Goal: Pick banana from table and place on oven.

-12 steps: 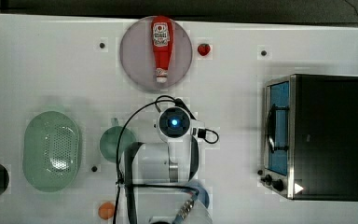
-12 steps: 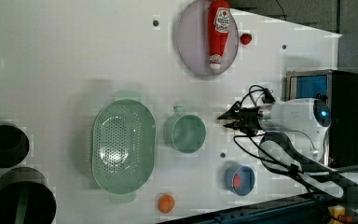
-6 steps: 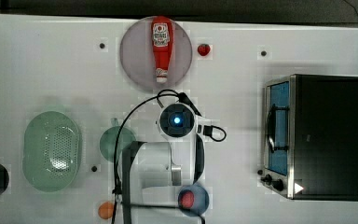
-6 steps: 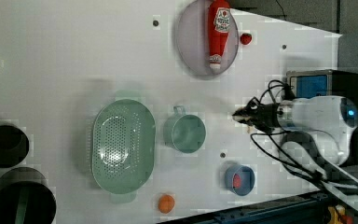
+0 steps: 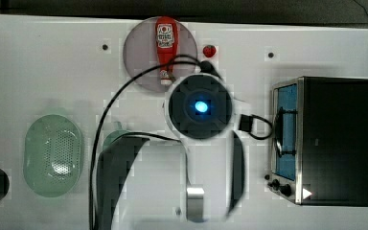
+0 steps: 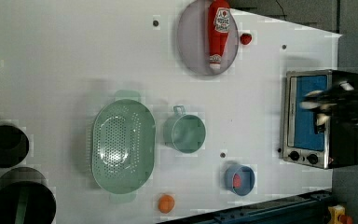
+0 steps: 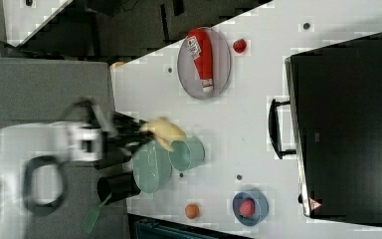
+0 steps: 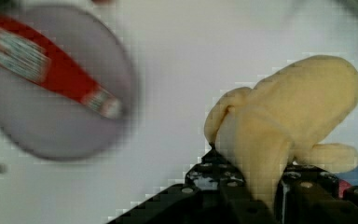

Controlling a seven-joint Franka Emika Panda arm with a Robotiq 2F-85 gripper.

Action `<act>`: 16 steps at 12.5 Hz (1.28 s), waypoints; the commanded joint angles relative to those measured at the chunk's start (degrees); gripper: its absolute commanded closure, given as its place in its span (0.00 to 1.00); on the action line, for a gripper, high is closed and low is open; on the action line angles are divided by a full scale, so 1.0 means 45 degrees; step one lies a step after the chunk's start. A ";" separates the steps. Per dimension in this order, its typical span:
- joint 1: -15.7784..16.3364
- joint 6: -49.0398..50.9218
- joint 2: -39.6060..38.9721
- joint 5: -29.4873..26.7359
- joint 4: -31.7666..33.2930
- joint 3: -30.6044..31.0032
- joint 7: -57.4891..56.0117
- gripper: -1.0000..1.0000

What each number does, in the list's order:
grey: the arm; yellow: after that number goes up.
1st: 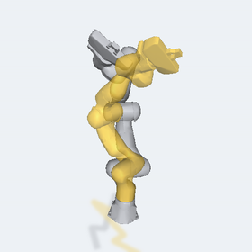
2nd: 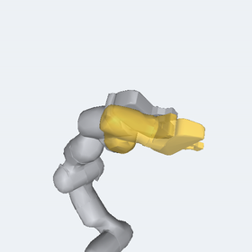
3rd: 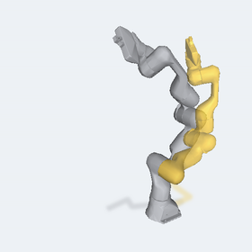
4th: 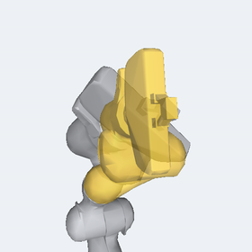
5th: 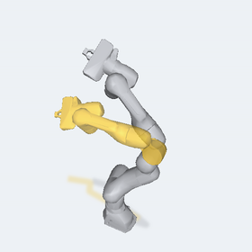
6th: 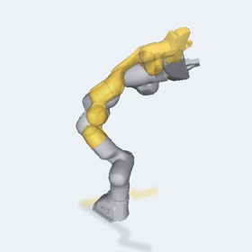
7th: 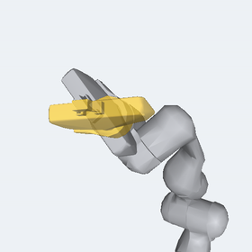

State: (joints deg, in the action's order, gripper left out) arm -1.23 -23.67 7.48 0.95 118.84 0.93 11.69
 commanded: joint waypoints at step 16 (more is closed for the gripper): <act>-0.0496 -0.1860 -0.4052 0.0605 -0.2330 -0.7891 -1.1059 0.76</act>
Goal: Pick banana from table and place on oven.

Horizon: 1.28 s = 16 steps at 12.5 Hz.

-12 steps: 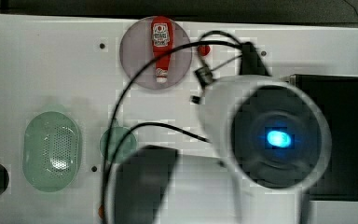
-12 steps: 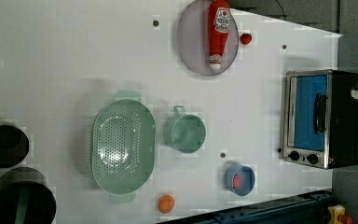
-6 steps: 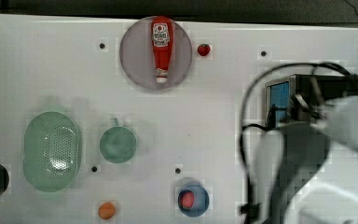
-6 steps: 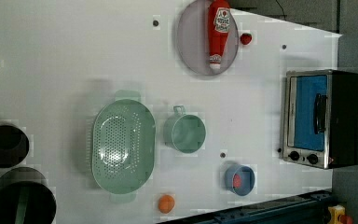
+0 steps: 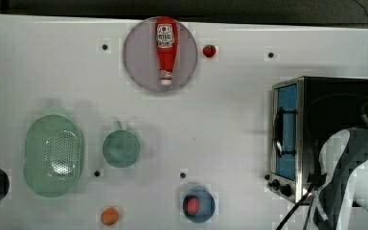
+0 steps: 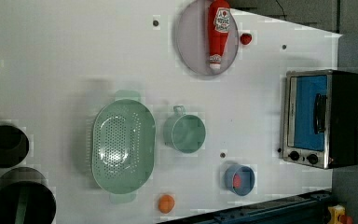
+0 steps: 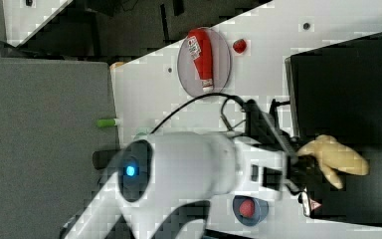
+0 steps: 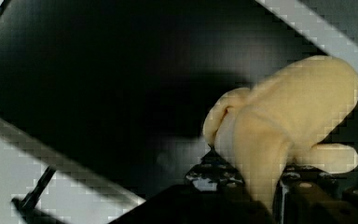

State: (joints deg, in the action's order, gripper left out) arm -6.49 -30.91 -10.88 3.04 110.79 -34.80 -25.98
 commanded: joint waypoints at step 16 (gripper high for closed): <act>0.1726 0.5571 0.2935 0.0272 -0.2799 0.3235 0.1358 0.00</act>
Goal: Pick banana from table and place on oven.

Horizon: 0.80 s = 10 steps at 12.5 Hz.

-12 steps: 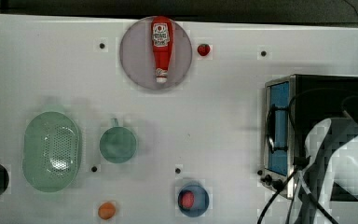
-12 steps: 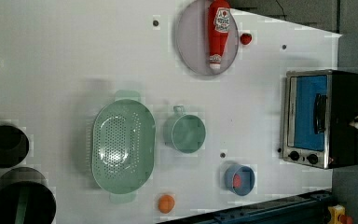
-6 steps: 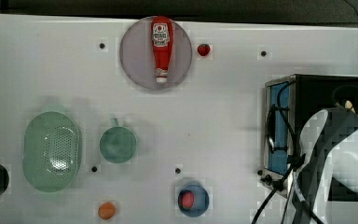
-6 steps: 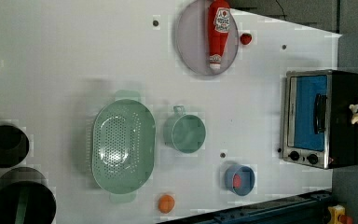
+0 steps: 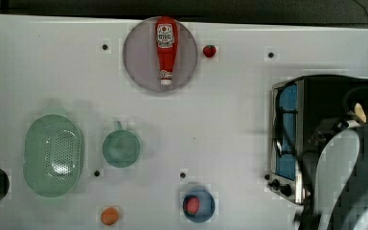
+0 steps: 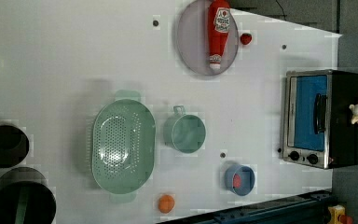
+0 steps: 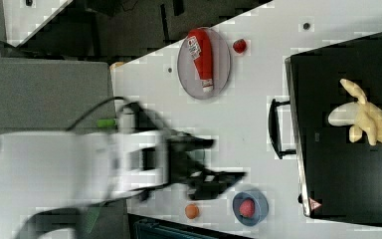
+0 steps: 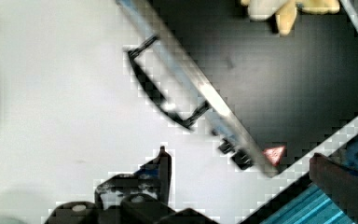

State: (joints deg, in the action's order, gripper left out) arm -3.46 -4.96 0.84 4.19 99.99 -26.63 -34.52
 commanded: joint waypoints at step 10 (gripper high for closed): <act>0.1167 -0.0147 0.1538 -0.0195 0.0964 0.5158 1.0492 0.00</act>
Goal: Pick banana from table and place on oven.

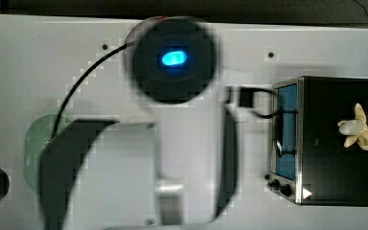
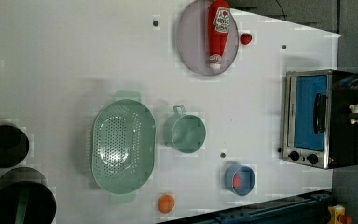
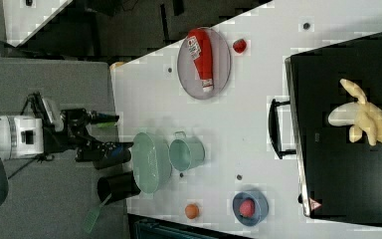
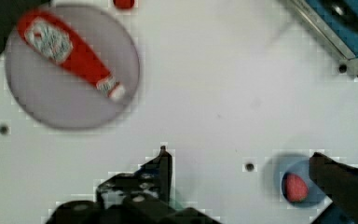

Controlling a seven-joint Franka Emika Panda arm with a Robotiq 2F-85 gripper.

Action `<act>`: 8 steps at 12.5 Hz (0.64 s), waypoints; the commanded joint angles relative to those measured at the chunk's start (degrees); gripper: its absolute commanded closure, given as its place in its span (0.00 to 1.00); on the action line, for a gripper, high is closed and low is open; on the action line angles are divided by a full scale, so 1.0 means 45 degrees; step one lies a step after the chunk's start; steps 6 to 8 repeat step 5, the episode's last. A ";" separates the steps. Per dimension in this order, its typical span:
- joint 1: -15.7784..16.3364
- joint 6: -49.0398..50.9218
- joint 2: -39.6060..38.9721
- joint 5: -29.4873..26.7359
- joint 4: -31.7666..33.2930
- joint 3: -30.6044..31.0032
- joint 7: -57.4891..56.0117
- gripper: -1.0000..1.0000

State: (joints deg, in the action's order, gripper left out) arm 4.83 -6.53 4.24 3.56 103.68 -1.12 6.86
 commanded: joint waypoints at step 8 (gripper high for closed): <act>-0.0676 0.0198 0.1371 -0.0254 0.0887 -0.0521 0.1297 0.00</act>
